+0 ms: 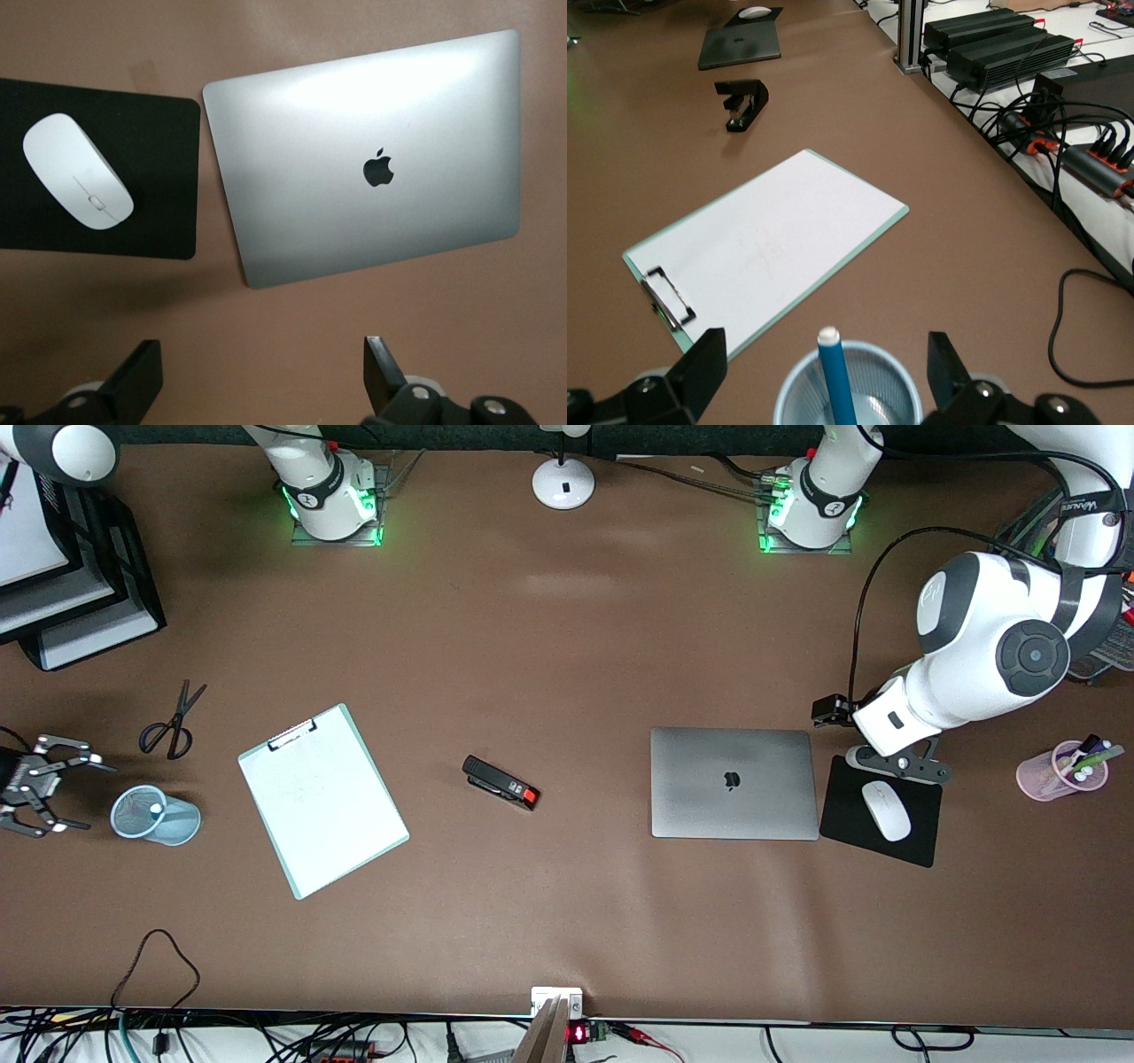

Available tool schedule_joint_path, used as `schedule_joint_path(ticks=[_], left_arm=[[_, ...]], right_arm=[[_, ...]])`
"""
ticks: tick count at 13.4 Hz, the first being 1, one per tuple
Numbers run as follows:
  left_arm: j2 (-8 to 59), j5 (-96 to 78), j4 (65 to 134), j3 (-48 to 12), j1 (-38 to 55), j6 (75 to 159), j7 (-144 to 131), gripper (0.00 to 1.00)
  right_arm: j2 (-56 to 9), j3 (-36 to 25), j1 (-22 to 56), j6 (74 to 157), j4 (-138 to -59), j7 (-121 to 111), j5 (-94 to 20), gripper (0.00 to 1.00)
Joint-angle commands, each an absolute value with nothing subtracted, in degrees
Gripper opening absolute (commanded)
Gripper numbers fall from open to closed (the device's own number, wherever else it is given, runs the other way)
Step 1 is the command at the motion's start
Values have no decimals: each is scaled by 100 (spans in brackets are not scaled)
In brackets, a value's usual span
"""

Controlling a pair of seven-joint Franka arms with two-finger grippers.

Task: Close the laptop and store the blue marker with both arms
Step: 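Release the marker into the blue cup with the right gripper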

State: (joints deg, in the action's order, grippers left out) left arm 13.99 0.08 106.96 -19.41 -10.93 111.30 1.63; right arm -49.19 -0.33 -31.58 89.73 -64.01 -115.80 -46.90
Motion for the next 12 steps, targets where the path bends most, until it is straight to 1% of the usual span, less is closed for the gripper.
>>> schedule_joint_path(ticks=[1, 4, 6, 9, 12], left_arm=[[1468, 141, 10355, -1986, -1213, 10646, 299, 100], [1459, 132, 10205, -1986, -1266, 10459, 299, 100], [1450, 149, 9986, -2004, -1257, 10206, 342, 100], [1450, 149, 9345, -2013, -1257, 9451, 624, 100], [1433, 149, 8642, -1986, -1292, 8484, 843, 100]], right_arm=[[-4624, 9, -2989, 8728, -6196, -10752, -4351, 100], [-4203, 9, -2760, 8728, -6205, -9961, -4000, 100], [-4009, 9, -2585, 8632, -6179, -9425, -3798, 100], [-3438, 0, -2207, 8631, -6266, -8388, -3254, 100], [-2788, 0, -1768, 8710, -6748, -7088, -2700, 100]])
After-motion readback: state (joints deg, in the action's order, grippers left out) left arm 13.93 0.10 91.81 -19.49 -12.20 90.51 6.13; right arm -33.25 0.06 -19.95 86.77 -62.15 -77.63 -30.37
